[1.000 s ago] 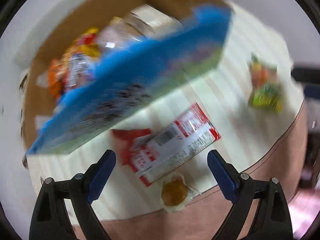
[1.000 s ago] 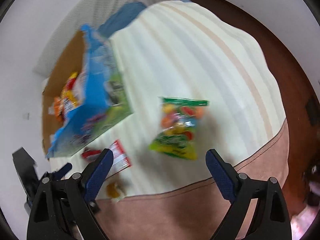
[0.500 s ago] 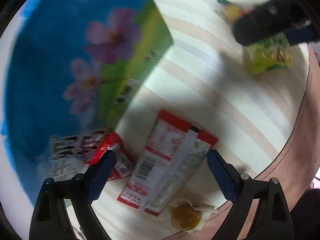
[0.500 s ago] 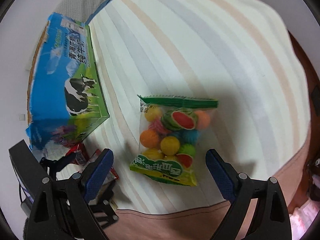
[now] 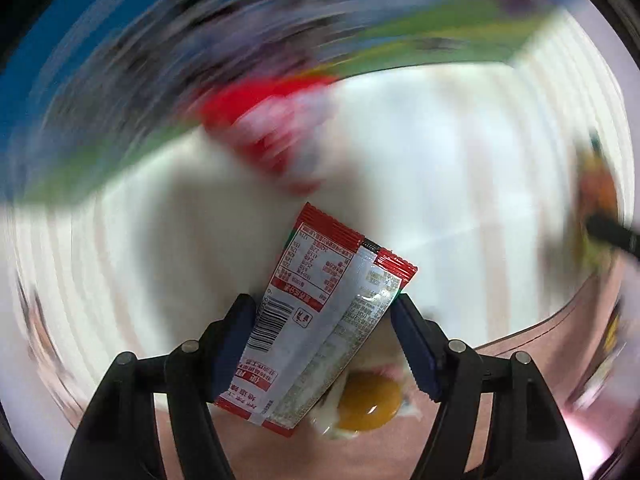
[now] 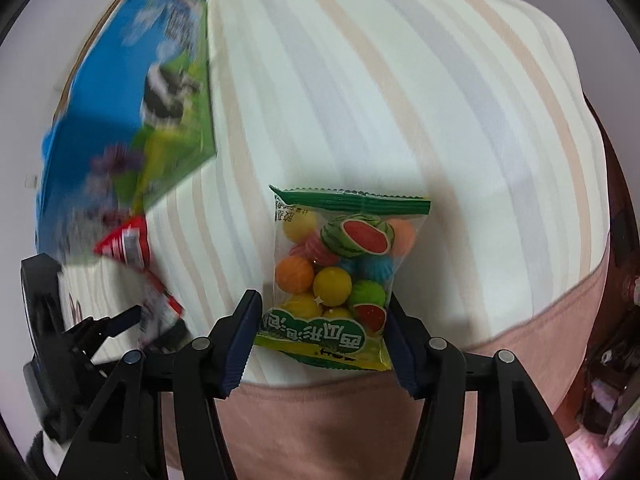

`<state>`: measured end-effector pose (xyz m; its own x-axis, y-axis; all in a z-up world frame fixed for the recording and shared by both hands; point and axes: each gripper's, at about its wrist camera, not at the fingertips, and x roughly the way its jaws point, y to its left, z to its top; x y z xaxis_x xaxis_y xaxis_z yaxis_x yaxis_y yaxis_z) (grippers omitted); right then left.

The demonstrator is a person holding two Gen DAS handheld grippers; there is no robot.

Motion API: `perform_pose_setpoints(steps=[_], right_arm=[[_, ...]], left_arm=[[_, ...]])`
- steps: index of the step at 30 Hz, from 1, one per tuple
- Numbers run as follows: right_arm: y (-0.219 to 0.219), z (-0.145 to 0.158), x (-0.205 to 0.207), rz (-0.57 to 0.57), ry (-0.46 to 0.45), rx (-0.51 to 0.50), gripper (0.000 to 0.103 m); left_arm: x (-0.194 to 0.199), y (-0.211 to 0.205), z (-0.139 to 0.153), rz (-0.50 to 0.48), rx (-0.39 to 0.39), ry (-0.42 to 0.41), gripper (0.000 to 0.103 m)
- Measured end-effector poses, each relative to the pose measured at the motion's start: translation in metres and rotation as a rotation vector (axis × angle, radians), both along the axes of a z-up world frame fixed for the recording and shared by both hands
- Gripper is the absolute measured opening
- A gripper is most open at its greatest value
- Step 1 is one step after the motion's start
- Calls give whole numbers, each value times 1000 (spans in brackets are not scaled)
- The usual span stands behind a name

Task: Organize snacks
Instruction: 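Grasp the red-white sachet with the left gripper while the right gripper grasps the fruit-candy bag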

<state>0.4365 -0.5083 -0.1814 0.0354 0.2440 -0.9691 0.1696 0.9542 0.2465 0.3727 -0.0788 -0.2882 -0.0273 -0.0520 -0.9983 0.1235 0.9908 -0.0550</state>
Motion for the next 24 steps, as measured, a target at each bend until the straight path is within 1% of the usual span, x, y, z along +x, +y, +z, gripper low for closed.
perform_pose_setpoints(steps=[1,4,8,10,12,13,14,16,17,19,21,23,24], right_arm=[[4,-1,-6,12,4,-4,62],[16,-6,-23,56,9,-21,62],[46,-12,-36,136,19,-41,62],[61,-15,-39,181,27,-48,62],[72,-17,-41,207,38,-51,64],[78,-18,-42,217,53,-46,68],[81,-20,-42,220,65,-37,76],[86,-21,-42,219,79,-21,85],[88,-21,-42,220,81,-20,86],[98,-23,-42,227,82,-39,86],[107,-26,-42,220,81,-49,86],[112,-29,-42,193,65,-52,86],[117,-33,-42,181,62,-52,86]], left_arm=[[-2,15,-1,70,-32,21,69],[-8,54,-4,229,-75,54,69],[-13,94,-6,373,-95,69,69],[-12,112,-7,411,-124,73,69],[-12,114,-3,411,-153,74,69],[-12,115,-1,401,-153,72,69],[-13,117,1,377,-165,70,69],[-18,115,2,328,-177,69,69],[-19,112,4,293,-170,68,69],[-20,104,2,227,-115,71,69],[-27,95,-6,160,-80,99,69],[-31,88,-13,136,-56,119,69],[-31,88,-14,137,-51,110,69]])
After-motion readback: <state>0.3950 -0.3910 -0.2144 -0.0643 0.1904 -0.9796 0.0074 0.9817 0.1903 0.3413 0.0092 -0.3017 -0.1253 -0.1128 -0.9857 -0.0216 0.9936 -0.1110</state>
